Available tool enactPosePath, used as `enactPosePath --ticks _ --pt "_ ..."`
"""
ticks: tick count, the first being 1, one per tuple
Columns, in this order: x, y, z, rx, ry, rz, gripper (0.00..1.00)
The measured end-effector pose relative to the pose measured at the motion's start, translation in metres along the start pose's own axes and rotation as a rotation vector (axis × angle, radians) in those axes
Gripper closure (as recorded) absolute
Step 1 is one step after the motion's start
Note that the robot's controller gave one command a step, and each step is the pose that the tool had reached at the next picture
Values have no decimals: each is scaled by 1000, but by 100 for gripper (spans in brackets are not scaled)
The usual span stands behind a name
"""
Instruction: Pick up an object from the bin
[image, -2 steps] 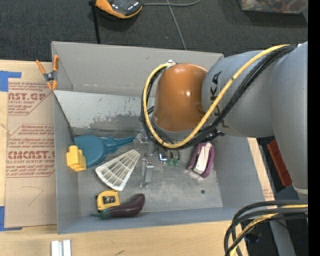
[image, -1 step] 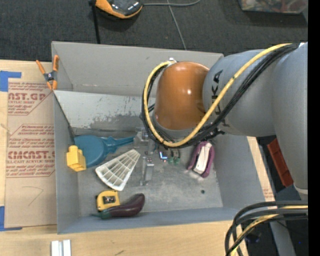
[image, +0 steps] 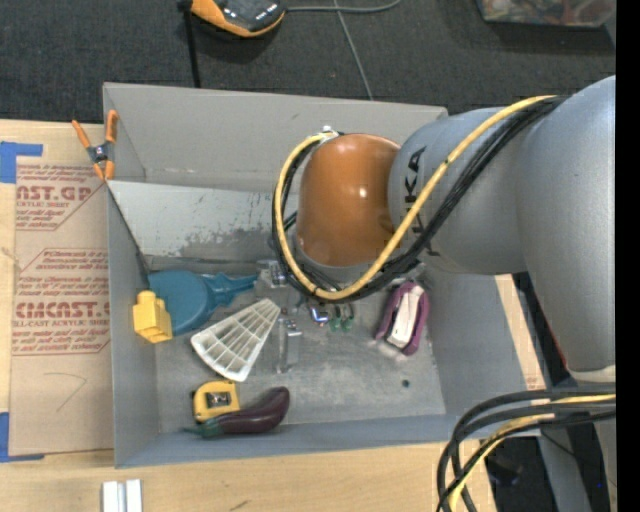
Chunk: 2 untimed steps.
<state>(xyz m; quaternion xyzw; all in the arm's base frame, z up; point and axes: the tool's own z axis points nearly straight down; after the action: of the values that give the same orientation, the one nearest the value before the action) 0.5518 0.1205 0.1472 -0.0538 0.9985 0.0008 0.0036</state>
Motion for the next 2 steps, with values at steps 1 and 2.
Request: enactPosePath --ticks 1,2 --pt "-3 6 36 -1 12 -122 0" --pt "-11 14 26 -1 0 -328 0"
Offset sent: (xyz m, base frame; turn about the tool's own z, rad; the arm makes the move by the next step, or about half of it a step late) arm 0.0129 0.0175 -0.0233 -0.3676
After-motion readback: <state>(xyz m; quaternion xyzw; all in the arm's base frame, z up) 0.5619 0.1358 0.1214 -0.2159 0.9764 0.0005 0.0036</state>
